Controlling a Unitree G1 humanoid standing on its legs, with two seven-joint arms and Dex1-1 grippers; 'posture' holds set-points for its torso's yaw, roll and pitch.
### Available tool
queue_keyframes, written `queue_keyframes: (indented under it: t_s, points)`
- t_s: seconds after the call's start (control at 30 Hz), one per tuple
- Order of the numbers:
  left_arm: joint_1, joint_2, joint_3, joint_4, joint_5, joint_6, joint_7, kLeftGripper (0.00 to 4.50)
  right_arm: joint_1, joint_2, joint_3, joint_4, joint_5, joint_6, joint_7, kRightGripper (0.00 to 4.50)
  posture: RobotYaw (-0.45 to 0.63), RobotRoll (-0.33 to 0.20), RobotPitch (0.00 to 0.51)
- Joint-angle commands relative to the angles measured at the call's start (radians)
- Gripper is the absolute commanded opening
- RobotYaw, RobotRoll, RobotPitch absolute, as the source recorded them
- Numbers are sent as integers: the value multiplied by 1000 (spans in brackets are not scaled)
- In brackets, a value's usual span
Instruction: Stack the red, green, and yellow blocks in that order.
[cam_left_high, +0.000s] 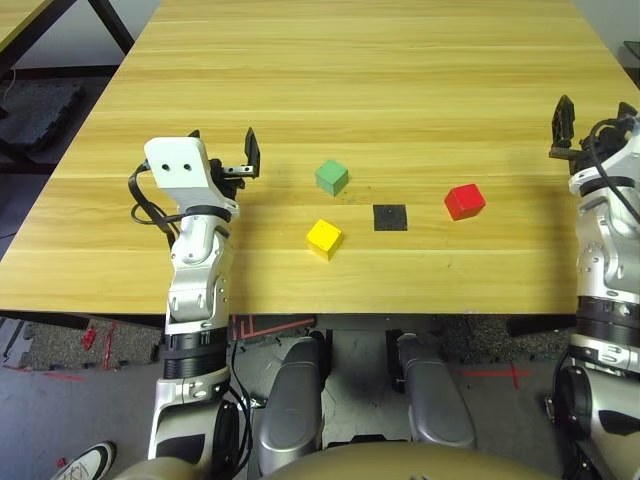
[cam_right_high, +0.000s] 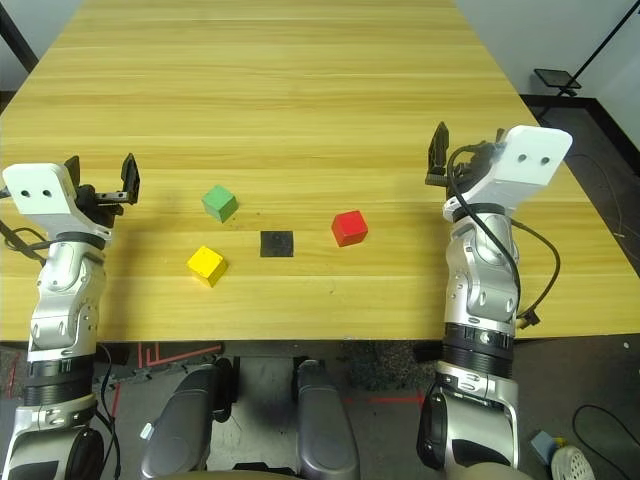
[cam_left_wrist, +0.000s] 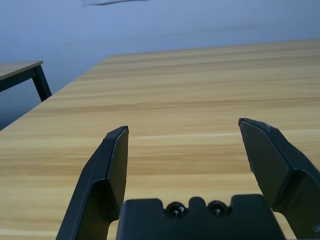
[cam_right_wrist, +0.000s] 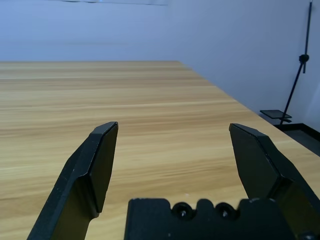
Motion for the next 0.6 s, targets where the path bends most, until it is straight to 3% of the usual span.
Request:
queue_keyframes:
  t_s: [0.03, 0.2, 0.33, 0.47, 0.6]
  points:
    - [15, -2, -4, 10, 1, -4, -3, 4483, 26, -2, -18, -16, 5, 5, -4, 4500, 174, 51, 226]
    - [41, -2, -2, -27, -8, 24, -4, 4483, 35, -18, -14, -73, 10, 50, 1, 4500, 143, 22, 253]
    - [37, 5, -7, -17, -46, 20, -59, 4483, 49, -58, -29, -119, 23, 97, 24, 4500, 139, 11, 239]
    - [6, 39, -2, -12, -148, 25, -195, 4483, 54, -77, -14, -156, 39, 146, 65, 4500, 137, 7, 225]
    - [-37, 154, -13, -3, -273, 49, -447, 4483, 69, -112, 23, -227, 122, 297, 172, 4500, 140, 13, 231]
